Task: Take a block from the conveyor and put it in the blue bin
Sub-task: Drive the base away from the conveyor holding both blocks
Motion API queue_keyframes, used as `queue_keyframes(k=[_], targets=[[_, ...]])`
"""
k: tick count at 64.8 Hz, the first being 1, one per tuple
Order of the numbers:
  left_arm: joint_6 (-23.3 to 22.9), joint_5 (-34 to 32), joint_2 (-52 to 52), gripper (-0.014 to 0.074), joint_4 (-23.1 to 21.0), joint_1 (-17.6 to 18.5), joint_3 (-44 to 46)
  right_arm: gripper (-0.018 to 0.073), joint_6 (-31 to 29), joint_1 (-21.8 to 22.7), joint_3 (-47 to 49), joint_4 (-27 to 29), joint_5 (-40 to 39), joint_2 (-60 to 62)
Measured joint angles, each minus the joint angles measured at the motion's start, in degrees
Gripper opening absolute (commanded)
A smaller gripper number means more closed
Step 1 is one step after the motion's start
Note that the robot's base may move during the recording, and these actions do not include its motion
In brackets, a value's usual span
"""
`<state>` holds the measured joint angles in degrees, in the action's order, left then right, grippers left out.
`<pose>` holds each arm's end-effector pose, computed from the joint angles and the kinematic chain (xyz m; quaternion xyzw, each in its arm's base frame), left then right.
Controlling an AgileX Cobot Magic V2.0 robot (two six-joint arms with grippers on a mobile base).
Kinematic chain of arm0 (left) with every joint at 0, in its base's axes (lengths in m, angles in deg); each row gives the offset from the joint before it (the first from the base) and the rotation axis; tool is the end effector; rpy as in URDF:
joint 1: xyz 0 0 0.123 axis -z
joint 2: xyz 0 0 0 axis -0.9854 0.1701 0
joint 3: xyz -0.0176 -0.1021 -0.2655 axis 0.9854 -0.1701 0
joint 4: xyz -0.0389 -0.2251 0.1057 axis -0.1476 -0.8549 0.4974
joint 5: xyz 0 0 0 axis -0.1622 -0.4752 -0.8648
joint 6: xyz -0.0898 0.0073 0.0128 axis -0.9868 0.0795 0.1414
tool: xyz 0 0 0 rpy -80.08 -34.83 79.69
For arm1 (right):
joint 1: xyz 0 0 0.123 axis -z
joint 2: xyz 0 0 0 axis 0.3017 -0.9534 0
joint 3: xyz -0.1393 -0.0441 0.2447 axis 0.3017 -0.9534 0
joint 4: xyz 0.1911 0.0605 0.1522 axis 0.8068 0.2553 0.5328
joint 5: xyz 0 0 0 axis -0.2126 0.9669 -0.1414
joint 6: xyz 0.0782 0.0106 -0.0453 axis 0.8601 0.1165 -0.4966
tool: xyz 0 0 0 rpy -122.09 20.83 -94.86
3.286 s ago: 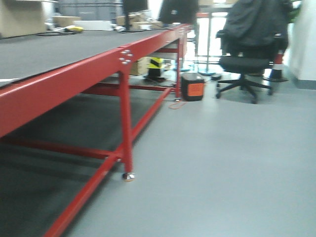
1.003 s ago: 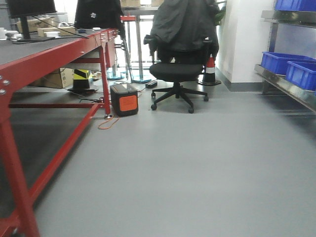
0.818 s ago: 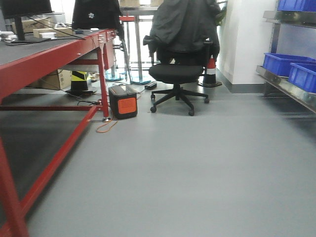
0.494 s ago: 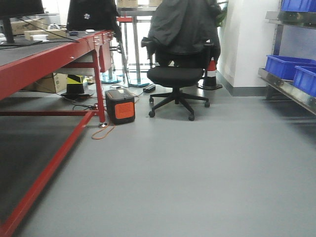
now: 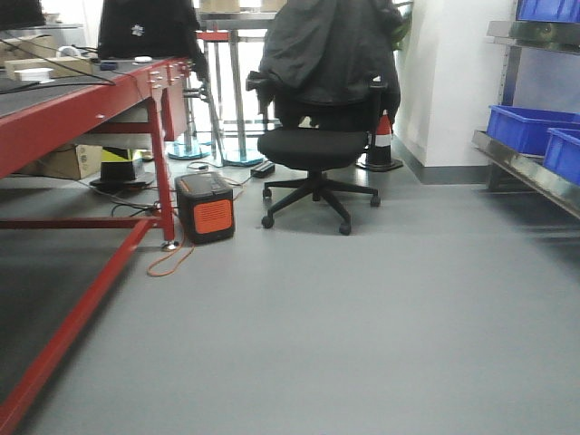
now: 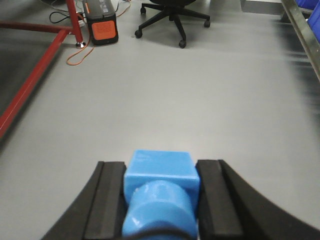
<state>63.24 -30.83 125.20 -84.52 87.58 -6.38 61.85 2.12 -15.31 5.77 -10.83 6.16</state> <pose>0.1494 -0.0181 0.4131 0.0492 0.8735 -0.0277 0.4836 0.1268 0.0301 0.4252 -0.0796 0.8566 0.0593 0.5064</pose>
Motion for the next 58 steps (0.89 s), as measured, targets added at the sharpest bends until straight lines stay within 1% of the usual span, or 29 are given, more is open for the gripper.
queue_keyframes(k=[58], targets=[[0.0, 0.0, 0.0, -0.0111, 0.0, 0.0, 0.0, -0.0153, 0.0, 0.0, 0.0, 0.0, -0.1, 0.0]])
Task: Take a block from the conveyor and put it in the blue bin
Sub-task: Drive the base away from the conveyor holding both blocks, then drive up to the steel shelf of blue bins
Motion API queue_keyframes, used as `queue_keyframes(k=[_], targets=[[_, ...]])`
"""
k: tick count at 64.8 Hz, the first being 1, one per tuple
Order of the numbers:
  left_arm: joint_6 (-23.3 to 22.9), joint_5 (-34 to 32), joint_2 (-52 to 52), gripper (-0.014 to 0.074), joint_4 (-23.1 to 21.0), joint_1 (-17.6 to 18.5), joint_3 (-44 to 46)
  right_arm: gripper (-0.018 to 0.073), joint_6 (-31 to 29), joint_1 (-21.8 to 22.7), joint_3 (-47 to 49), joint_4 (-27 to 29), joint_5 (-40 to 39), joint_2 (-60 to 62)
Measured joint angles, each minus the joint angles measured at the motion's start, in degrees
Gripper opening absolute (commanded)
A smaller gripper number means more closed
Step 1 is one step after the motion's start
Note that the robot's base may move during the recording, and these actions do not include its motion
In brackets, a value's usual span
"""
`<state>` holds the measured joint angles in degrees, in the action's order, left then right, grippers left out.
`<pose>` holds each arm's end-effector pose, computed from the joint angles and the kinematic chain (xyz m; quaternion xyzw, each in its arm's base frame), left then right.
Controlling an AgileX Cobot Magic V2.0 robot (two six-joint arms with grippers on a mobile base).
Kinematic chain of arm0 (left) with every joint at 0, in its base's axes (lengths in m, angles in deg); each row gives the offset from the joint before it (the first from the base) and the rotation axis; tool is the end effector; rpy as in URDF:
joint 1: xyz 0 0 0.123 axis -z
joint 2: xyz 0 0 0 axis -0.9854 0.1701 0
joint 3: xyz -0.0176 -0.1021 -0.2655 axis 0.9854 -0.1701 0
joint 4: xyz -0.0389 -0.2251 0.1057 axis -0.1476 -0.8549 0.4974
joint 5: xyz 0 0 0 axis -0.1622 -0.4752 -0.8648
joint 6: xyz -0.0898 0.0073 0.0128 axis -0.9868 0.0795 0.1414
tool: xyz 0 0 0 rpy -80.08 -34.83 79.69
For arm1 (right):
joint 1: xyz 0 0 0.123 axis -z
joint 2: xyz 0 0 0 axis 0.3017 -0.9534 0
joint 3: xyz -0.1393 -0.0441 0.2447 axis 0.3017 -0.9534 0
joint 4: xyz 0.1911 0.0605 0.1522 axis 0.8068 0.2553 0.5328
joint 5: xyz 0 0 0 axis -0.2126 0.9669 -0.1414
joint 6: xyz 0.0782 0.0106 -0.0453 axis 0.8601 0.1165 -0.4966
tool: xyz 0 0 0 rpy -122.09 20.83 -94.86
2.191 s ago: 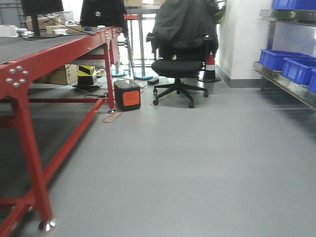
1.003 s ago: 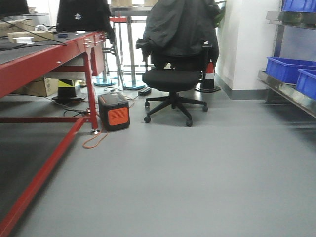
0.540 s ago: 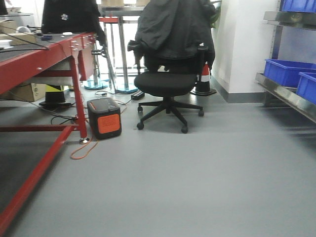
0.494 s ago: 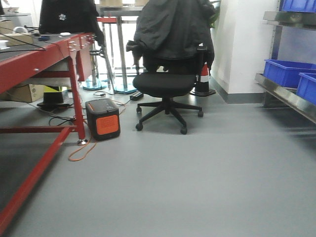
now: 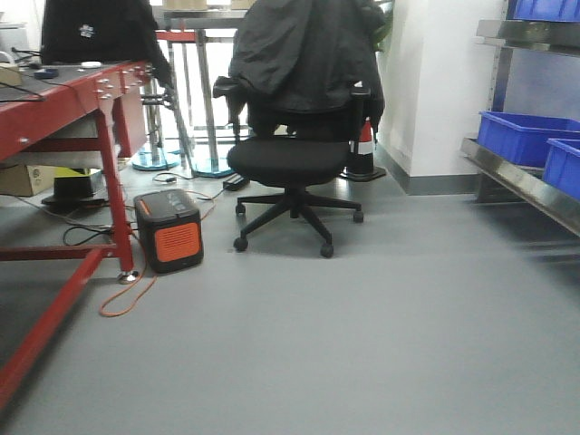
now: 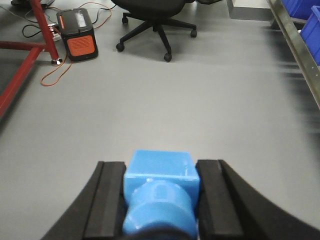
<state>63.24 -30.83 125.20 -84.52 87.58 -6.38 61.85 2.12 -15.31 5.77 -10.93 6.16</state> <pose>0.1494 -0.0181 0.4131 0.0492 0.8735 -0.0277 0.4836 0.1268 0.0301 0.4253 -0.0796 0.8561 0.0594 0.5071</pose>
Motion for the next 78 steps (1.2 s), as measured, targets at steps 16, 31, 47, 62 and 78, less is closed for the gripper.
queue_keyframes(k=[16, 31, 47, 62, 78], targets=[[0.0, 0.0, 0.0, -0.0111, 0.0, 0.0, 0.0, -0.0153, 0.0, 0.0, 0.0, 0.0, -0.12, 0.0], [0.0, 0.0, 0.0, -0.0111, 0.0, 0.0, 0.0, -0.0153, 0.0, 0.0, 0.0, 0.0, -0.12, 0.0], [0.0, 0.0, 0.0, -0.0111, 0.0, 0.0, 0.0, -0.0153, 0.0, 0.0, 0.0, 0.0, -0.12, 0.0], [0.0, 0.0, 0.0, -0.0111, 0.0, 0.0, 0.0, -0.0153, 0.0, 0.0, 0.0, 0.0, -0.12, 0.0], [0.0, 0.0, 0.0, -0.0111, 0.0, 0.0, 0.0, -0.0153, 0.0, 0.0, 0.0, 0.0, -0.12, 0.0]])
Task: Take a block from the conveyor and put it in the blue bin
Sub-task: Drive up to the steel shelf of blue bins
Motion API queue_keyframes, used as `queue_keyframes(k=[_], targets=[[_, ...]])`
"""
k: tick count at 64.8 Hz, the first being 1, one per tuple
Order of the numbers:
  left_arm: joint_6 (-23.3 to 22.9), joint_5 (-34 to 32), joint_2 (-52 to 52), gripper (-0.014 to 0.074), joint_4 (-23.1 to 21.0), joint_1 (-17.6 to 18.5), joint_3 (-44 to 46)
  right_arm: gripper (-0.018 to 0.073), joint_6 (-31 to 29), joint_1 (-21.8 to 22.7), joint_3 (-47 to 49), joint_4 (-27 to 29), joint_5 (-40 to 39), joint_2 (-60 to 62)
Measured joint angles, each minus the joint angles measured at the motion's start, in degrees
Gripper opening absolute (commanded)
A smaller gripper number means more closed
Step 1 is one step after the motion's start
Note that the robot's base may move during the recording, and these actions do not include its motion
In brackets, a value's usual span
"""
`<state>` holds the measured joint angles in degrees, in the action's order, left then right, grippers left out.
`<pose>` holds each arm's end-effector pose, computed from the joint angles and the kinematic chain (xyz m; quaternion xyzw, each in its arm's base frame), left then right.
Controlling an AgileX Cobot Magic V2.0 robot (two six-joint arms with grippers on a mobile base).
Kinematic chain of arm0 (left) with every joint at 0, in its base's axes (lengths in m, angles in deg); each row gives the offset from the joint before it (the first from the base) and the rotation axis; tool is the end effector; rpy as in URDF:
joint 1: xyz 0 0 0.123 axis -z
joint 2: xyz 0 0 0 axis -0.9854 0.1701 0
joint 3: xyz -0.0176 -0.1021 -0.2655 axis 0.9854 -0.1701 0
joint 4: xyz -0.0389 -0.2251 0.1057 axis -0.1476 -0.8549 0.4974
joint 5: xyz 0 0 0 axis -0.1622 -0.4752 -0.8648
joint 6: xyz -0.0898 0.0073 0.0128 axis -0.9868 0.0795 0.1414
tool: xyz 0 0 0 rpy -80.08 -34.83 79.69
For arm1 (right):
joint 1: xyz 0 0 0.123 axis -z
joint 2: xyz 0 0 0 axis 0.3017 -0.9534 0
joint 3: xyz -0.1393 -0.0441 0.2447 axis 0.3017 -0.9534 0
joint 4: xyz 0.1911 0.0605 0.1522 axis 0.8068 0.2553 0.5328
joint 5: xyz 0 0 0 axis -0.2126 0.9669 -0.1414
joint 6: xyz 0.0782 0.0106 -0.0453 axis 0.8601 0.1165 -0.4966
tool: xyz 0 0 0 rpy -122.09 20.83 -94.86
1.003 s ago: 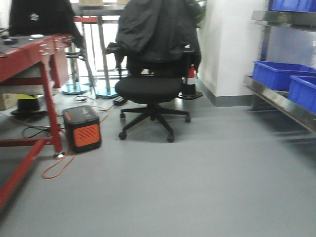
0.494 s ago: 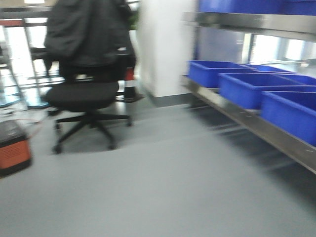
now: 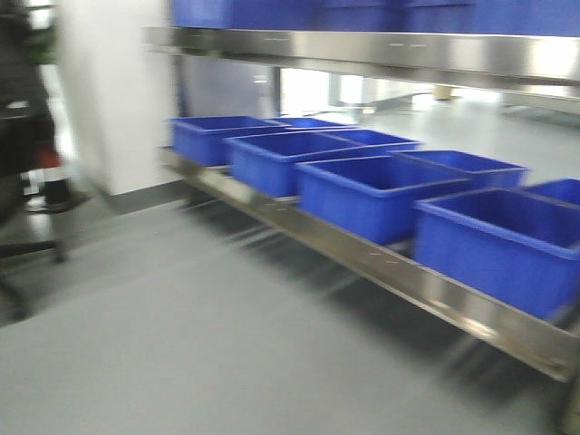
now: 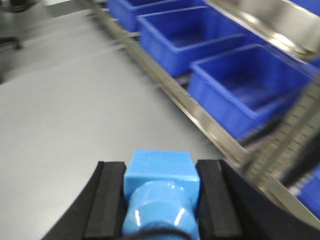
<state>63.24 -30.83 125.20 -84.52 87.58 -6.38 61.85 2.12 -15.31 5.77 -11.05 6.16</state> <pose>0.1494 -0.0181 0.4131 0.0492 0.8735 -0.0277 0.4836 0.1269 0.0301 0.4255 -0.0795 0.8556 0.0596 0.5080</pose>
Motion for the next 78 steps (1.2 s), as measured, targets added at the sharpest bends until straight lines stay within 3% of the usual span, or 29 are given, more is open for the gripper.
queue_keyframes(k=[78], targets=[[0.0, 0.0, 0.0, -0.0111, 0.0, 0.0, 0.0, -0.0153, 0.0, 0.0, 0.0, 0.0, 0.0, 0.0]])
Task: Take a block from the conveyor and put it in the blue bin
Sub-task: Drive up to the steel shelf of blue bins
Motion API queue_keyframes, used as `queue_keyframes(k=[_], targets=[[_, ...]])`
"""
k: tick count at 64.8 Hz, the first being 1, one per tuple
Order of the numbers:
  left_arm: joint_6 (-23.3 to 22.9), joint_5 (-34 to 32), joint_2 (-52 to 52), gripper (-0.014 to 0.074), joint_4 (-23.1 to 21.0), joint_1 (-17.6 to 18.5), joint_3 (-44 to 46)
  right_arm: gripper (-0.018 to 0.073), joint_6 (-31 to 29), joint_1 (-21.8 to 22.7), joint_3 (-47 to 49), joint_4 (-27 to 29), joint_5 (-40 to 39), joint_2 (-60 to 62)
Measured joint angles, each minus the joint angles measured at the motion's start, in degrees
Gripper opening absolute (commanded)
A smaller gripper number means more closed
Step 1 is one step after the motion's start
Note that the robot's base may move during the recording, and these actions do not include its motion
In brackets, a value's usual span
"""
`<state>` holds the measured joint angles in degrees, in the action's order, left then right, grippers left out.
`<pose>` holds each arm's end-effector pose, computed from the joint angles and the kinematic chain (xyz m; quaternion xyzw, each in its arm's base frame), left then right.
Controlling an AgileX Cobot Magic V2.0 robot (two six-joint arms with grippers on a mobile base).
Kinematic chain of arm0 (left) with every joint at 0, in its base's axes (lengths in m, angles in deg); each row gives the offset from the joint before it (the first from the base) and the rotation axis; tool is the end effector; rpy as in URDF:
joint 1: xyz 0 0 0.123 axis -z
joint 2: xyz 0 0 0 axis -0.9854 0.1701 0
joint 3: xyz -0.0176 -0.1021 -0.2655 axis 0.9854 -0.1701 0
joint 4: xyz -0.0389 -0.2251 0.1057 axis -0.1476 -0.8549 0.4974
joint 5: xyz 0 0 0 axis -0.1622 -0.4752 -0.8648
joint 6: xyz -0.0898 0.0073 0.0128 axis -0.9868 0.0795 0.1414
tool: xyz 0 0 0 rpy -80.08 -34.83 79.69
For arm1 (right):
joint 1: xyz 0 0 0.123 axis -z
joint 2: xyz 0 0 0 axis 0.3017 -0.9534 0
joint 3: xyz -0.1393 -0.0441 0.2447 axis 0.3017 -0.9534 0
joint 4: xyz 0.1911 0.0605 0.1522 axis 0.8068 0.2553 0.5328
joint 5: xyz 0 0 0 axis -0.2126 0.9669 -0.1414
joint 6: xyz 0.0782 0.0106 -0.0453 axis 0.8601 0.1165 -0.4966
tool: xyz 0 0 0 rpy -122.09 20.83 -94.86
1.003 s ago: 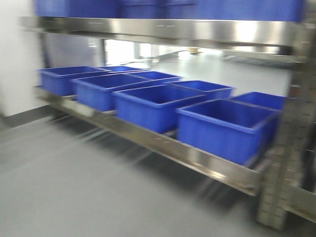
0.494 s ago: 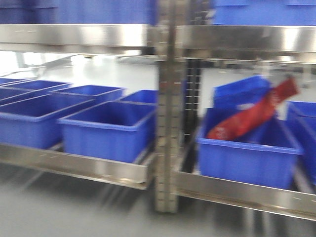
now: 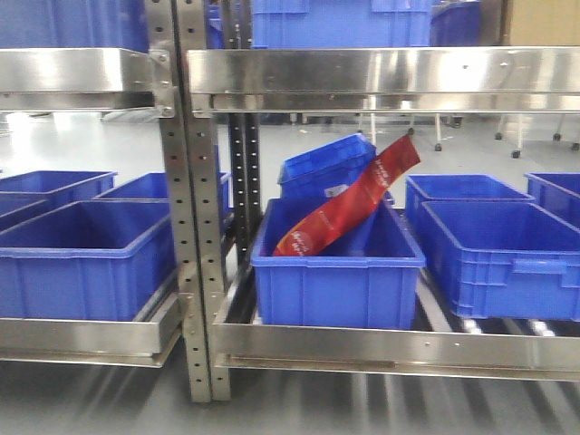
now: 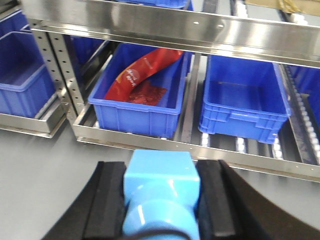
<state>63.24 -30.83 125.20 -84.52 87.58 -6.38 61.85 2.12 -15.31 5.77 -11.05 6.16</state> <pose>0.1494 -0.0181 0.4131 0.0492 0.8735 -0.0277 0.4836 0.1269 0.0301 0.4255 -0.0795 0.8556 0.0596 0.5080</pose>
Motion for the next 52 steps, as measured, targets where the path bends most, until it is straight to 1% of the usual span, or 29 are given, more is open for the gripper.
queue_keyframes(k=[52], targets=[[0.0, 0.0, 0.0, -0.0111, 0.0, 0.0, 0.0, -0.0153, 0.0, 0.0, 0.0, 0.0, 0.0, 0.0]])
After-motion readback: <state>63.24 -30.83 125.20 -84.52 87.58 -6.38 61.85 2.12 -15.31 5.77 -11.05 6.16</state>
